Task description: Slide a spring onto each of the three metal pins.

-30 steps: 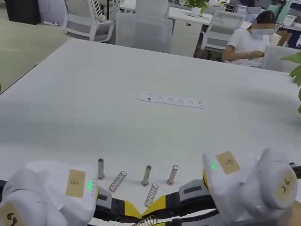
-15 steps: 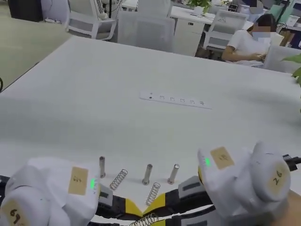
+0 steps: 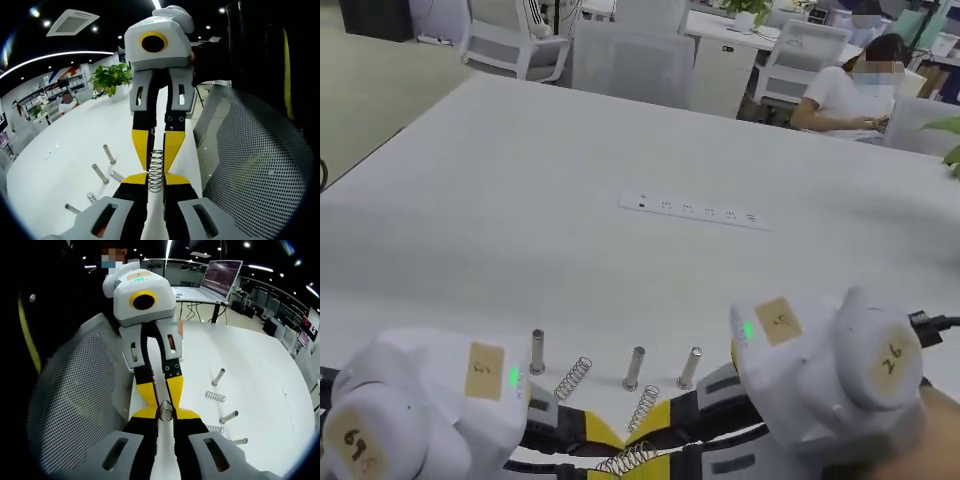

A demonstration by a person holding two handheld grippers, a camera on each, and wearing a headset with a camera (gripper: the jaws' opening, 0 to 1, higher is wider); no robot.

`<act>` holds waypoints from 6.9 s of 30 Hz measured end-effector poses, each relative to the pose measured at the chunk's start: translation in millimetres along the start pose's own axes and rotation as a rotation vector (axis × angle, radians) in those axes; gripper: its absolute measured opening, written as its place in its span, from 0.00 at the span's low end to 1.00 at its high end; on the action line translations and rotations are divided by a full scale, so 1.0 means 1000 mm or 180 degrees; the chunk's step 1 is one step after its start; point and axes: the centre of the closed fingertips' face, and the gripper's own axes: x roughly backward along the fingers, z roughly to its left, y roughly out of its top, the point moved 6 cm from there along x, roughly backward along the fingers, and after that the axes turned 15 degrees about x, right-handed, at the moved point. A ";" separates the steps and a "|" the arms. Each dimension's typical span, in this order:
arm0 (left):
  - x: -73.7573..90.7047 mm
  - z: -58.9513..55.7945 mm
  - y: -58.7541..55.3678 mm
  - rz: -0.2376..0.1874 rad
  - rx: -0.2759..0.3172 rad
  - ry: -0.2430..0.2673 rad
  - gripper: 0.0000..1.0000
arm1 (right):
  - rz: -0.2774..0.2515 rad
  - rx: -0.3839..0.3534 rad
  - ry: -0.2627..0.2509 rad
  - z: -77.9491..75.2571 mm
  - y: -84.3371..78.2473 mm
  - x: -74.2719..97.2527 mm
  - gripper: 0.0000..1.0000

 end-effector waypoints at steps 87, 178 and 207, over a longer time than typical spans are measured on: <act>0.054 0.021 -0.043 -0.0305 0.0967 0.0834 0.58 | 0.1409 0.0179 -0.0045 -0.114 -0.060 0.043 0.08; 0.054 0.020 -0.048 -0.0231 0.0917 0.0899 0.51 | 0.0950 0.0480 0.0123 -0.074 -0.040 0.001 0.16; 0.055 0.019 -0.047 -0.0218 0.0913 0.0900 0.47 | 0.1274 0.0502 0.0451 -0.079 -0.075 -0.041 0.22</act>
